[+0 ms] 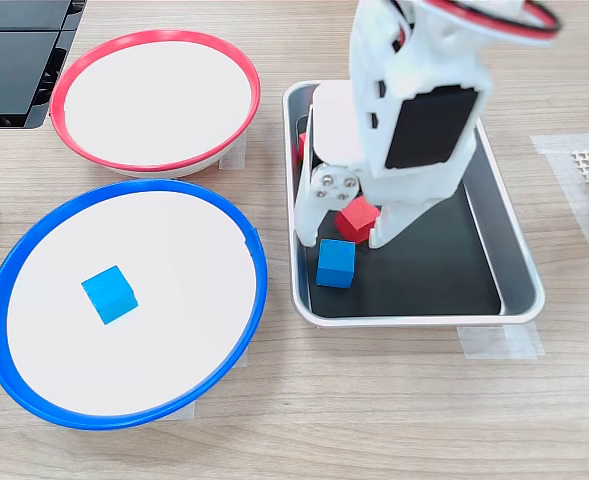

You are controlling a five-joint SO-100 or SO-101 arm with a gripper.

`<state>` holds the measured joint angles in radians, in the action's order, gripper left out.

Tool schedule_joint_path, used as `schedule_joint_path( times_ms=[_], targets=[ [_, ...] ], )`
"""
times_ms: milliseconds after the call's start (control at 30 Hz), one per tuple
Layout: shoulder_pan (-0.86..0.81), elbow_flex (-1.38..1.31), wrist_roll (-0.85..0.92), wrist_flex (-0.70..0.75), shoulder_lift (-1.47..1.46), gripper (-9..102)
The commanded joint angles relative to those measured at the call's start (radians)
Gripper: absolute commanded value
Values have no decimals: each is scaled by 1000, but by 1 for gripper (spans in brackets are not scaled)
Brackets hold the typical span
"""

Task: Move six blocks tray to matching dishes

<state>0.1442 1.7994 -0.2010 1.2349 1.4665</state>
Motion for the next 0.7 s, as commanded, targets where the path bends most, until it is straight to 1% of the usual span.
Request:
schedule_joint_path(
  times_ms=[0, 100, 233, 267, 300, 333, 400, 433, 467, 500, 567, 600, 633, 667],
  targets=[
    [17, -43, -17, -26, -26, 18],
    [38, -84, -29, -31, -74, 15],
    [64, -135, -17, -37, -101, 2],
    [67, -144, -6, -32, -98, 0],
    [69, -147, 3, -17, -86, 0],
    [72, -149, 21, 14, -61, 0],
    [71, -190, 83, 146, 8, 0],
    [52, -275, 120, 267, 72, 0],
    [34, -373, 123, 316, 104, 0],
    [21, -459, 115, 327, 109, 0],
    [14, -592, 94, 310, 75, 0],
    [12, -676, 75, 275, 26, 0],
    [15, -709, 69, 232, -14, 0],
    [28, -732, 69, 133, -92, 0]
  ],
)
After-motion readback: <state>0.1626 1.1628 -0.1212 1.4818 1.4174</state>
